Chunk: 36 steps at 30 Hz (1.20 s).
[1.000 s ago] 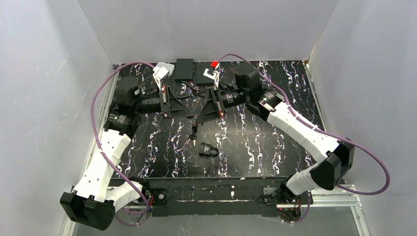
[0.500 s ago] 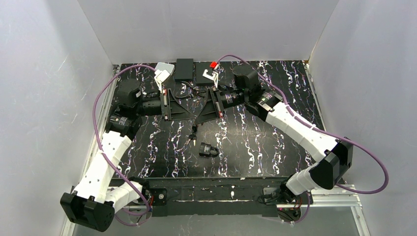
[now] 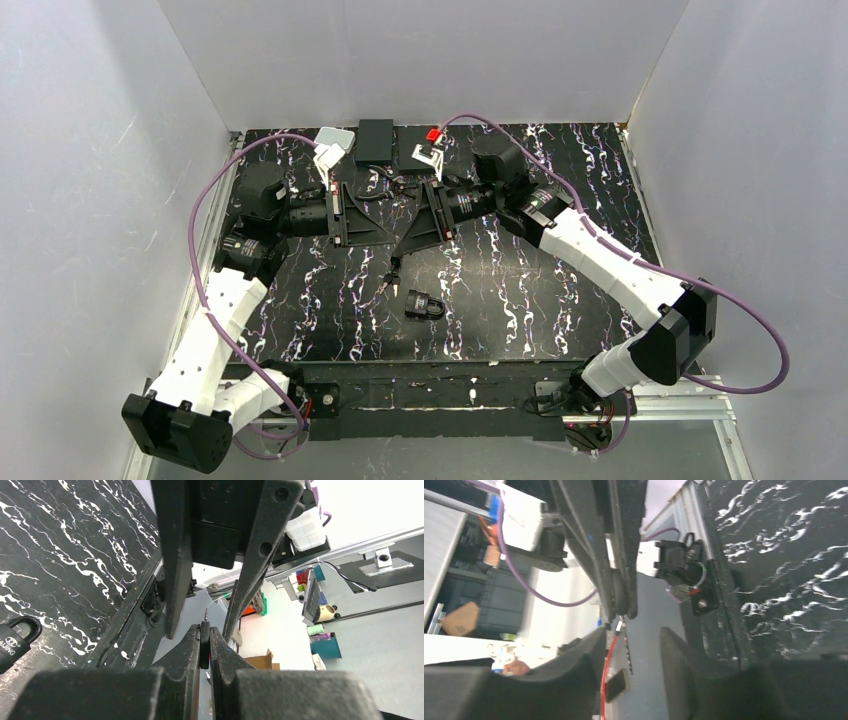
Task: Unlock with the key
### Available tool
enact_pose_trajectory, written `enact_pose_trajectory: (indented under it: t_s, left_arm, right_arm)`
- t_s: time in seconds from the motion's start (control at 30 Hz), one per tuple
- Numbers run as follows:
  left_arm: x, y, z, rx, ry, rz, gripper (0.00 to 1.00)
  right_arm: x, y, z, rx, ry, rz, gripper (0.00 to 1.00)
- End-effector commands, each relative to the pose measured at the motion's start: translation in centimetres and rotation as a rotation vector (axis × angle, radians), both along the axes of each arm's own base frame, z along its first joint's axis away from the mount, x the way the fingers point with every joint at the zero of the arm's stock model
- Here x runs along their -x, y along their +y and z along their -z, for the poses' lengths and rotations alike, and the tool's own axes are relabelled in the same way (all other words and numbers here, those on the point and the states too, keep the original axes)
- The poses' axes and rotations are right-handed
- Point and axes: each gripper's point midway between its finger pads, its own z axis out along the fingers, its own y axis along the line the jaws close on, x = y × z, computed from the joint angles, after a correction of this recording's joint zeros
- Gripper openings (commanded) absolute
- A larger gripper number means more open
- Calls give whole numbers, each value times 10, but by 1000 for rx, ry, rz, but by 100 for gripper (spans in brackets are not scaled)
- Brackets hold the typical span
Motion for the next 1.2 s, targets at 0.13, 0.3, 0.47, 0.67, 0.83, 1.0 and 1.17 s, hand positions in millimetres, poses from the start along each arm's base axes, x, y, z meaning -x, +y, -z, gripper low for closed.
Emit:
enact_pose_trajectory:
  t_s: [0.13, 0.3, 0.47, 0.67, 0.83, 1.0, 1.17]
  left_arm:
    - [-3, 9, 15, -91, -33, -118, 0]
    - [-11, 23, 39, -213, -14, -247, 0]
    - [-18, 44, 66, -364, 14, -373, 0]
    - [-22, 68, 86, -496, 38, -502, 0]
    - [-13, 77, 97, -524, 43, -536, 0]
    - [-2, 88, 114, -587, 91, -562, 0]
    - [10, 90, 122, -578, 105, -557, 0]
  right_arm:
    - [-26, -12, 4, 137, -120, 209, 98]
    - [-41, -24, 17, 238, -86, 328, 98]
    - [-58, -40, 54, 408, 16, 443, 98]
    - [-76, -83, 136, 904, 203, 607, 98]
    - [-89, -86, 162, 993, 300, 698, 98]
    - [-86, -70, 191, 918, 395, 779, 89]
    - [-69, -52, 226, 904, 323, 718, 61]
